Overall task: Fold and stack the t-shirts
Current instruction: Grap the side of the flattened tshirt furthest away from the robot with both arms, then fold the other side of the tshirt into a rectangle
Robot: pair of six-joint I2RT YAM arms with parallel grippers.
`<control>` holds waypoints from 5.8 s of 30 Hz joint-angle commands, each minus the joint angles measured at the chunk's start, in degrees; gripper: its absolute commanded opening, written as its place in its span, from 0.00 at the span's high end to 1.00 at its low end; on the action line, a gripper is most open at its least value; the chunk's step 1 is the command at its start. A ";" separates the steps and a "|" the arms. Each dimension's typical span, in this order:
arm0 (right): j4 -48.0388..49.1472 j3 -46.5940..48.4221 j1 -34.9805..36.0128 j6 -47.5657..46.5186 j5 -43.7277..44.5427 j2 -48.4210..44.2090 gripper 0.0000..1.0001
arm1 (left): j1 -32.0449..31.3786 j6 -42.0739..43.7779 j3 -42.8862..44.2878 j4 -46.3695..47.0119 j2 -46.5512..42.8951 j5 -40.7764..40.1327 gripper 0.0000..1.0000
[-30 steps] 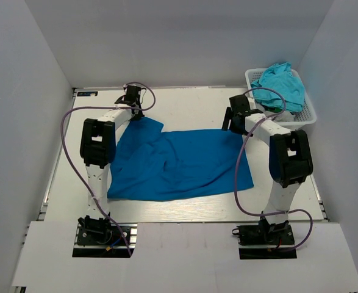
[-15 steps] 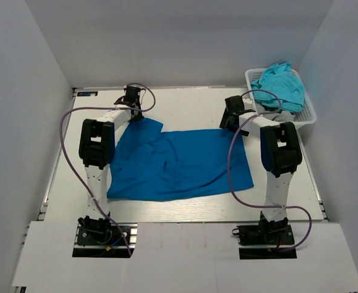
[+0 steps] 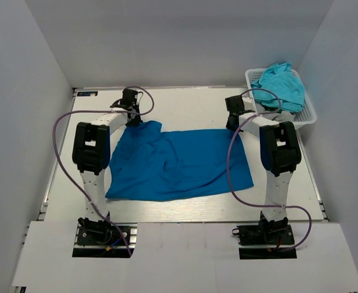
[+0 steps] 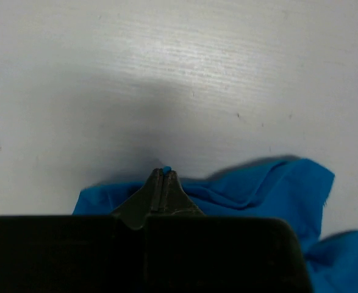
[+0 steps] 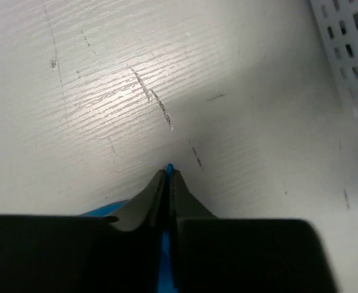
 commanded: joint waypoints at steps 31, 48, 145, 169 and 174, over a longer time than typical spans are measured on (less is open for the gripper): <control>6.21 -24.82 -0.06 -6.53 -3.04 -32.58 1.00 | -0.49 -24.50 -53.64 -4.05 -72.78 0.66 1.00; 5.67 -38.36 -0.24 0.68 -2.60 -41.63 1.00 | -0.49 -41.20 -62.09 -21.81 -83.69 -1.01 1.00; 1.28 -39.59 5.74 -9.25 -25.54 -44.89 0.10 | -11.74 -15.37 -41.17 -13.31 -57.77 15.96 0.00; -2.59 -38.45 5.56 -11.36 -24.57 -46.21 0.10 | -12.44 -14.49 -41.94 2.52 -35.78 23.94 0.00; -2.59 -38.10 5.65 -11.27 -25.27 -46.12 0.10 | -13.06 -14.49 -46.96 3.15 -43.86 30.18 0.00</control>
